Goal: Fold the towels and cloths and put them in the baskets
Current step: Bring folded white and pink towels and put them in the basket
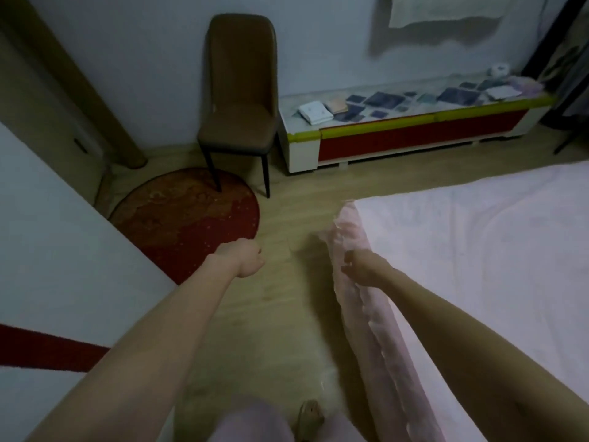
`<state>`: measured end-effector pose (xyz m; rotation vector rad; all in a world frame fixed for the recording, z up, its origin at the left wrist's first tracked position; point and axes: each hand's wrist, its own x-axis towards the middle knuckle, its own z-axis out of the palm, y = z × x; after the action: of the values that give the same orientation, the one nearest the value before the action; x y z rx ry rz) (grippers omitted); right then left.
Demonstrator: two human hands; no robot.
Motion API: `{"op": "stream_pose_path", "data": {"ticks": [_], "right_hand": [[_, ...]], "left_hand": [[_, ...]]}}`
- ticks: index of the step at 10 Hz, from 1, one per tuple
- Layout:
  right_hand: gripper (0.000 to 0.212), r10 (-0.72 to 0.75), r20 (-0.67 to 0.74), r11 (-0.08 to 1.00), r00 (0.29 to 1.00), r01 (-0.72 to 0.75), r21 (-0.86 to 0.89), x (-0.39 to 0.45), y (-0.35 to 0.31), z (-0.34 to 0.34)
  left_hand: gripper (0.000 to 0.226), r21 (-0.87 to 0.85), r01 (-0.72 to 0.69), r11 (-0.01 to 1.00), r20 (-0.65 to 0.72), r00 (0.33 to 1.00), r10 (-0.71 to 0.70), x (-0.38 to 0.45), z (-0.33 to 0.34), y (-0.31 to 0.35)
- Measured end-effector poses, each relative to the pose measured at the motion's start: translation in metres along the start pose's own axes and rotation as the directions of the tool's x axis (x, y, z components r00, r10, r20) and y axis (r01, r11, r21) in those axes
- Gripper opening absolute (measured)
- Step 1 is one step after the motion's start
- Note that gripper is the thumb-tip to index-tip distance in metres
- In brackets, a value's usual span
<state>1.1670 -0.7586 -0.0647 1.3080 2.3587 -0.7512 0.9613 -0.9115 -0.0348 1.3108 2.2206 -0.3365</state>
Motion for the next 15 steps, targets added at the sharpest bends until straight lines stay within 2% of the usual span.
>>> {"op": "stream_pose_path", "data": {"ticks": [2,3,4,6,8,9,12,13,15], "right_hand": [[0.033,-0.061,0.034,0.989,0.998,0.065,-0.134,0.167,-0.031,-0.069],[0.037,-0.103,0.008,0.986,0.995,0.103,-0.13,0.241,-0.056,-0.112],[0.037,-0.053,0.059,0.992,0.997,0.059,-0.112,0.305,-0.071,-0.154],[0.038,0.008,0.06,1.0,0.998,-0.008,0.004,0.436,-0.076,-0.238],[0.038,0.056,0.035,0.997,0.998,-0.058,0.049,0.6,-0.059,-0.314],[0.038,0.039,0.048,0.999,0.998,-0.04,0.028,0.684,-0.059,-0.352],[0.035,0.044,0.079,0.999,0.996,-0.046,0.015,0.902,-0.063,-0.443],[0.035,0.04,0.062,0.999,0.997,-0.038,-0.03,0.978,-0.056,-0.463],[0.038,0.032,0.023,0.997,0.999,-0.03,-0.073,1.127,-0.041,-0.483]], "left_hand": [[0.045,-0.014,0.019,1.0,0.026,0.999,-0.019,0.151,-0.08,-0.032],[0.045,-0.007,-0.005,1.0,0.014,1.0,0.005,0.238,-0.127,-0.049],[0.046,0.018,-0.053,0.998,0.083,0.995,0.051,0.313,-0.184,-0.059],[0.039,0.041,-0.162,0.986,0.105,0.982,0.157,0.462,-0.296,-0.06],[0.027,0.008,-0.174,0.985,0.087,0.981,0.173,0.633,-0.372,-0.052],[0.036,-0.016,-0.151,0.988,0.095,0.984,0.152,0.708,-0.405,-0.048],[0.039,-0.09,-0.112,0.99,0.155,0.98,0.125,0.931,-0.479,-0.042],[0.05,-0.127,-0.084,0.988,0.136,0.986,0.101,1.01,-0.496,-0.037],[0.049,-0.303,-0.023,0.953,0.059,0.997,0.043,1.163,-0.497,-0.028]]}}
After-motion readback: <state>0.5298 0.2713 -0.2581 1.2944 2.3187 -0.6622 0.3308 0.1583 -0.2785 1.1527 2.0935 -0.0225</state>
